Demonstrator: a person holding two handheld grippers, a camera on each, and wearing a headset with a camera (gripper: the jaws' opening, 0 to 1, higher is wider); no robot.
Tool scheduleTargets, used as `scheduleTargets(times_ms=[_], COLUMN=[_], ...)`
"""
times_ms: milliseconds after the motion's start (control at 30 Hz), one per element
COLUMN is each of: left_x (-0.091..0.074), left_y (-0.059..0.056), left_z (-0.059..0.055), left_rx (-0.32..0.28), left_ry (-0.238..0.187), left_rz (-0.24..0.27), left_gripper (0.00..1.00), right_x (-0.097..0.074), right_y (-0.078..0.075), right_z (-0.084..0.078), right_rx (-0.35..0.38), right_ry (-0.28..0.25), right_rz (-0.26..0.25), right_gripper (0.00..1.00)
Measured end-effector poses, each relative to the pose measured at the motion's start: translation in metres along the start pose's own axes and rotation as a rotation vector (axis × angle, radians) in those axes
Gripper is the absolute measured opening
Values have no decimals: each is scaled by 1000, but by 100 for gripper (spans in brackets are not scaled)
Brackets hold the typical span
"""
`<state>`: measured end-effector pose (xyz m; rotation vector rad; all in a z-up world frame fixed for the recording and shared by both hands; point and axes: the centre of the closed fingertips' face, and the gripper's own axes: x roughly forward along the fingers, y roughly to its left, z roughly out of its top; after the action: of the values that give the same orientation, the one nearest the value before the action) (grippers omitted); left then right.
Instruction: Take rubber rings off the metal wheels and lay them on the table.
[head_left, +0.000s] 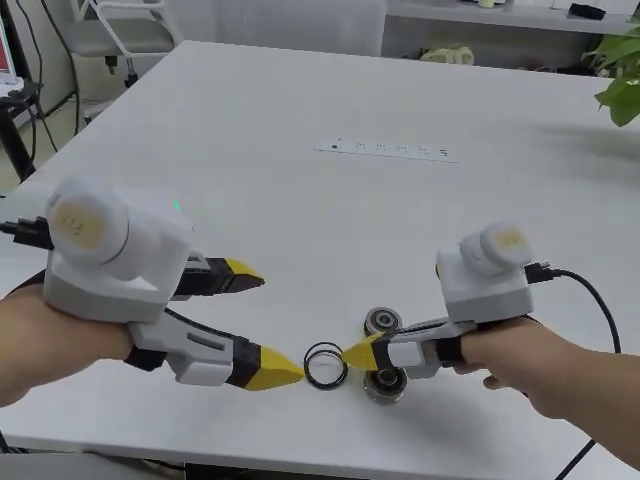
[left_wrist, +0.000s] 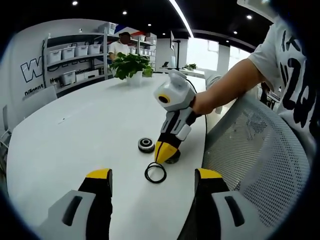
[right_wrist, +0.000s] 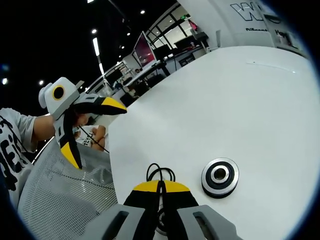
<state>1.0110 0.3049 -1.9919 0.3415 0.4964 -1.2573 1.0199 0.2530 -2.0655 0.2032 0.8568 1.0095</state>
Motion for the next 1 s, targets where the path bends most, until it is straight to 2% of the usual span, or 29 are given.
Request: scheduleTargets(times_ms=[300,667,933,1000], left_x=[2,6,8,9], left_y=[-2,-2,-1,0], left_z=[-2,-3,-2,0], left_rx=[-4,-2,-3,-5], left_ry=[11,26,31,30], left_rz=[-9,-18,-24,-25], left_gripper=[64,64,64,64], right_x=[1,-1,-6,-9], right_y=[-2,1,1,0], right_z=[-2,-5,2,9], right_rx=[-40,-118,-132,-129], right_ry=[26,60,28,-4], right_rz=[-15,-26,-30,-34], right_gripper=[0,5,9,10])
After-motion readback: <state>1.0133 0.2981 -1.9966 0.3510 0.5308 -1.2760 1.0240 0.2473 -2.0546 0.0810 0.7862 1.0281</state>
